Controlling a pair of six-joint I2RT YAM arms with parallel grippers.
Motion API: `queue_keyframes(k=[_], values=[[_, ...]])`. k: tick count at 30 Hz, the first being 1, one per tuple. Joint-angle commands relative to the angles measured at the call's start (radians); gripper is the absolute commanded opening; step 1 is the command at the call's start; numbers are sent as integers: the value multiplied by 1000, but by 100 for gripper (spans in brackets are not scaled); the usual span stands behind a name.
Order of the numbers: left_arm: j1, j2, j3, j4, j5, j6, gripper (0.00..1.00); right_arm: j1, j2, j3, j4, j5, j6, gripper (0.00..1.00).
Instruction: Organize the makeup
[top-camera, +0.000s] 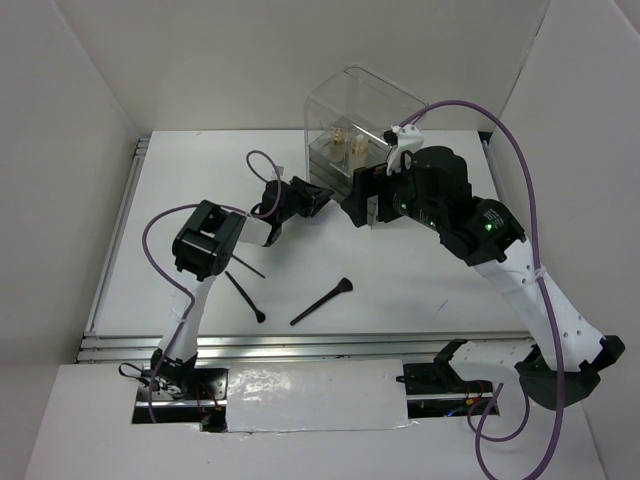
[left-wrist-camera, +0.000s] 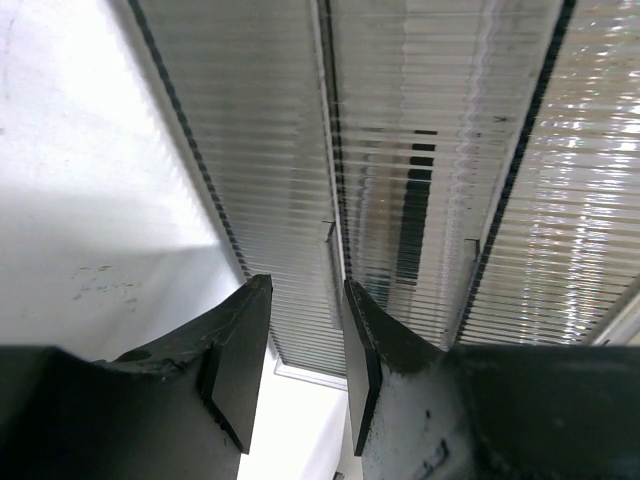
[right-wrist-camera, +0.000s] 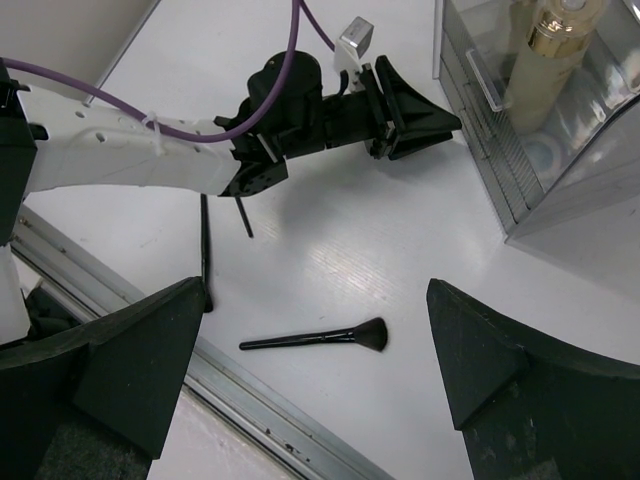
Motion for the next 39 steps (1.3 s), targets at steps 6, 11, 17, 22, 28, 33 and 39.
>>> queue_keyframes(k=[6, 11, 17, 22, 28, 33, 39], values=[[5, -39, 40, 83, 4, 4, 48, -5, -8, 6, 46, -16, 2, 100], [7, -13, 79, 65, 6, 11, 47, -5, -14, 4, 45, -19, 3, 100], [7, 18, 114, 52, 11, 13, 44, -10, -22, 1, 42, -19, 5, 100], [5, 16, 94, 54, 3, 13, 42, -7, -26, 6, 37, -18, 5, 100], [7, 11, 88, 32, 1, 23, 42, -7, -28, 3, 39, -21, 6, 100], [4, -8, 70, 2, -11, 33, 41, -5, -25, 6, 39, -25, 6, 100], [4, -13, 39, 6, -12, 31, 43, -5, -22, 6, 42, -30, 9, 100]])
